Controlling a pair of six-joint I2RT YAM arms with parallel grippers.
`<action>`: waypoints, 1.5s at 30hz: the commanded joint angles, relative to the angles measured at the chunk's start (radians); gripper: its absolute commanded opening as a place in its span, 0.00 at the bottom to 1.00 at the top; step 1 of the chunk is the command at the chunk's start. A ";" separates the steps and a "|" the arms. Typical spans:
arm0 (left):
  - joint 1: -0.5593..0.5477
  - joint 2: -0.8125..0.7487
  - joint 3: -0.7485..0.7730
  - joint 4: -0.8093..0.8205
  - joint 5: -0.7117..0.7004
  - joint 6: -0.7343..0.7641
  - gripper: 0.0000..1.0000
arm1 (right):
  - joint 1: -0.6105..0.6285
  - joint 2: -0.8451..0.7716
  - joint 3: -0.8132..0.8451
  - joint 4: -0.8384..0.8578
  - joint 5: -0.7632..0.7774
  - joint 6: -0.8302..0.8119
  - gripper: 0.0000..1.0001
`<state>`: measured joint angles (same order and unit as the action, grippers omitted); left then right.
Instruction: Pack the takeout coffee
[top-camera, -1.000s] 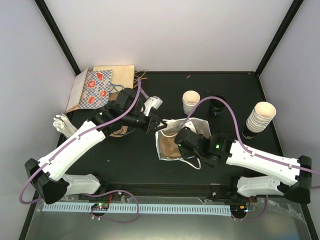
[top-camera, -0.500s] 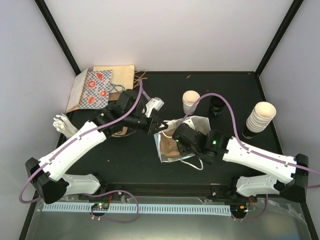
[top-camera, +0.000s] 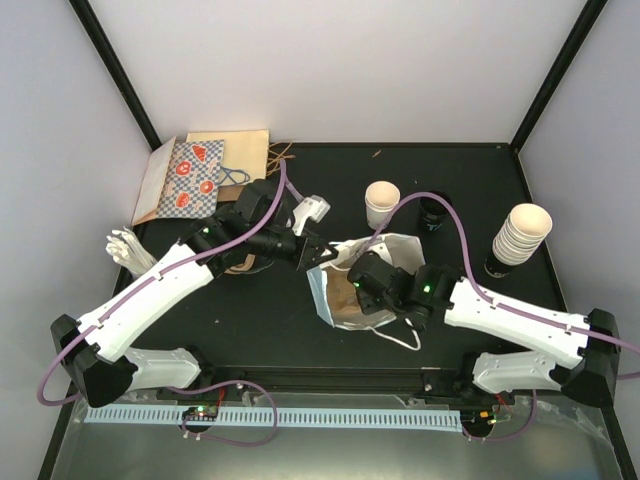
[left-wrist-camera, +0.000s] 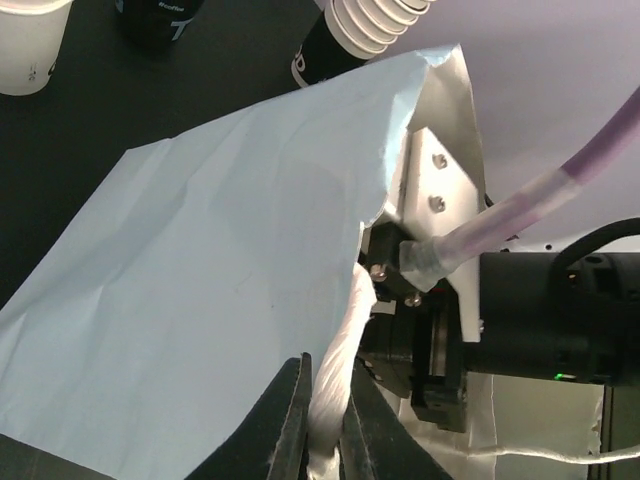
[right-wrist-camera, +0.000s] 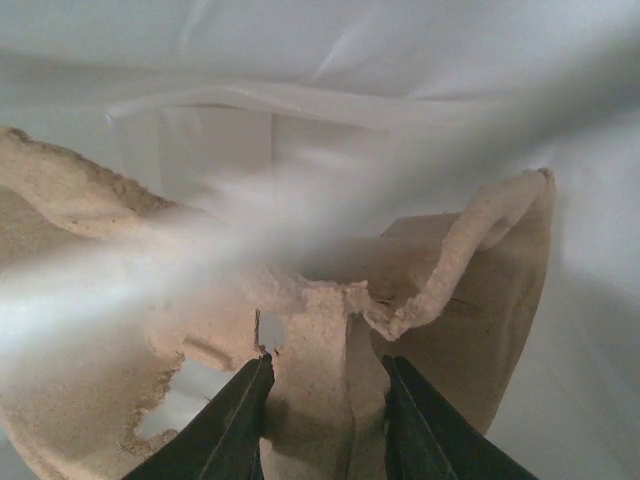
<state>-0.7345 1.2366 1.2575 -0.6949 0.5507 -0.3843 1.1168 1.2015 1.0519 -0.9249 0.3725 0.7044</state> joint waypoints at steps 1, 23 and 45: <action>-0.003 -0.017 -0.006 0.034 -0.011 -0.022 0.09 | -0.002 -0.047 -0.091 0.078 0.007 -0.028 0.30; 0.050 -0.045 -0.051 0.202 0.025 -0.140 0.02 | 0.009 -0.029 -0.173 0.144 -0.026 -0.085 0.30; 0.063 -0.111 -0.185 0.485 0.114 -0.371 0.02 | 0.003 0.077 -0.148 0.128 -0.015 -0.060 0.31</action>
<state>-0.6827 1.1538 1.0672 -0.3504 0.6209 -0.7029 1.1210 1.2465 0.8803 -0.7628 0.3573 0.6342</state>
